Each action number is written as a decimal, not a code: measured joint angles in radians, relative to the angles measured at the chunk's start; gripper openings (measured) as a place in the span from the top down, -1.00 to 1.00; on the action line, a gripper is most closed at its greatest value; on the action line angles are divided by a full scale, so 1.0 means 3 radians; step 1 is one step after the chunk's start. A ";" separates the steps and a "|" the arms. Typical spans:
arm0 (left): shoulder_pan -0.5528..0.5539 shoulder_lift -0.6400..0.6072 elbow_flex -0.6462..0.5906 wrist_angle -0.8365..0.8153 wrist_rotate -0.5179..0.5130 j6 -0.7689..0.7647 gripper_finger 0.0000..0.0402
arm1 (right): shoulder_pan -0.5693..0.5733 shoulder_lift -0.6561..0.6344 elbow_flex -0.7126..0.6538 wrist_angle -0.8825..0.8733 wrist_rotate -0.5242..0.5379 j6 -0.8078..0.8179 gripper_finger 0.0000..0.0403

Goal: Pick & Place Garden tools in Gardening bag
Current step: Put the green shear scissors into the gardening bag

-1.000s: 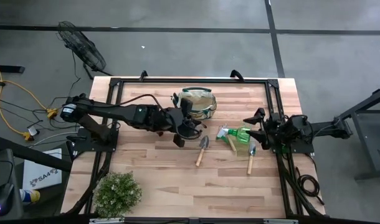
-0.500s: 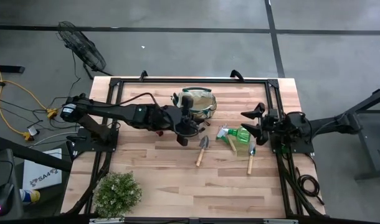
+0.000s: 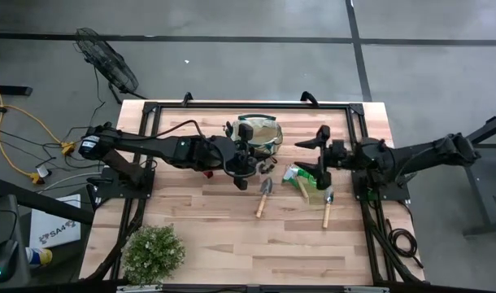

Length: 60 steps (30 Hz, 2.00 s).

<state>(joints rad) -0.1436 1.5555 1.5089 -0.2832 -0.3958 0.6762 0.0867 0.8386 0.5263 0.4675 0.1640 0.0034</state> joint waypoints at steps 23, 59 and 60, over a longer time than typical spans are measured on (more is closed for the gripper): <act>0.0000 0.0000 0.0000 0.0179 -0.0062 -0.0357 1.00 | -0.0274 0.0867 0.0538 0.0334 -0.0868 -0.0531 -0.35; 0.0218 0.0000 -0.0003 0.0536 0.0654 -0.0880 1.00 | -0.0277 0.0890 0.0540 0.0907 -0.1077 -0.0914 -0.09; 0.0219 0.0000 -0.0003 0.0535 0.0654 -0.0880 1.00 | -0.0277 0.0891 0.0539 0.0926 -0.1077 -0.0918 -0.09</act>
<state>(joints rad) -0.0780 1.5555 1.5082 -0.1226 -0.1997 0.4122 0.0036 1.1061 0.6880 0.7453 -0.1593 -0.2721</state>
